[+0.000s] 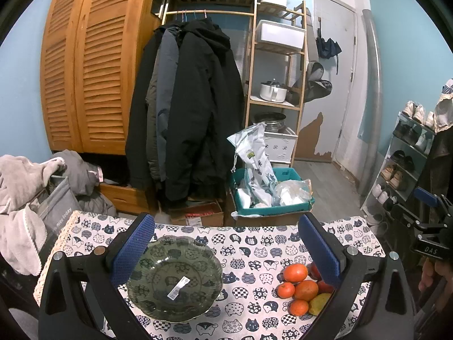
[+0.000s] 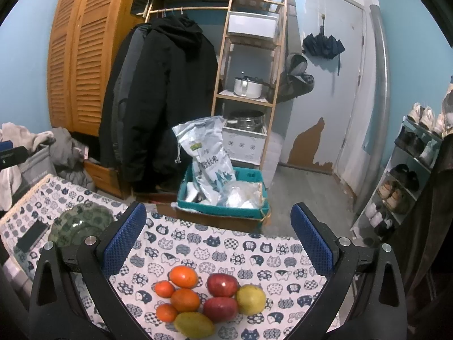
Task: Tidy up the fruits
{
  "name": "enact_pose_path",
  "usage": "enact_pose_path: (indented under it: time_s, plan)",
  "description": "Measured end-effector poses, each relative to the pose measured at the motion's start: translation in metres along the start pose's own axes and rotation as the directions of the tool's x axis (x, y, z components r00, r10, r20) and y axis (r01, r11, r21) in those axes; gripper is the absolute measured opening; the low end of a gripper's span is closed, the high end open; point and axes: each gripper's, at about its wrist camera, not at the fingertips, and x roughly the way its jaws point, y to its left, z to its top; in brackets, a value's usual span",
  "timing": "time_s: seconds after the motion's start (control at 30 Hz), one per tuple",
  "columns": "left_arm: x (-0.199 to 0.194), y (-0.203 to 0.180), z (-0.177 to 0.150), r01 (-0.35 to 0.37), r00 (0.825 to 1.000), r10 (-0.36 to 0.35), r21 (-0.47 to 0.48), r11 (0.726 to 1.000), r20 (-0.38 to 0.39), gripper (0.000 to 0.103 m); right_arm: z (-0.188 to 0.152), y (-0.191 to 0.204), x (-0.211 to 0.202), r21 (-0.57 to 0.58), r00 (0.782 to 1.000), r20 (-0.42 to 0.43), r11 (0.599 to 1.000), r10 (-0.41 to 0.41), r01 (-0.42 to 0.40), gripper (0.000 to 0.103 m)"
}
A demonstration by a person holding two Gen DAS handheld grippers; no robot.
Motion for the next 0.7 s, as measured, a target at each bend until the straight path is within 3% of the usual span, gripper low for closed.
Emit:
enact_pose_path:
  time_s: [0.7]
  plan:
    - [-0.0033,0.0073,0.0005,-0.007,1.000,0.007,-0.004,1.000,0.003,0.102,0.0011,0.0007,-0.0005,-0.003,1.000,0.003,1.000,-0.001,0.001,0.100]
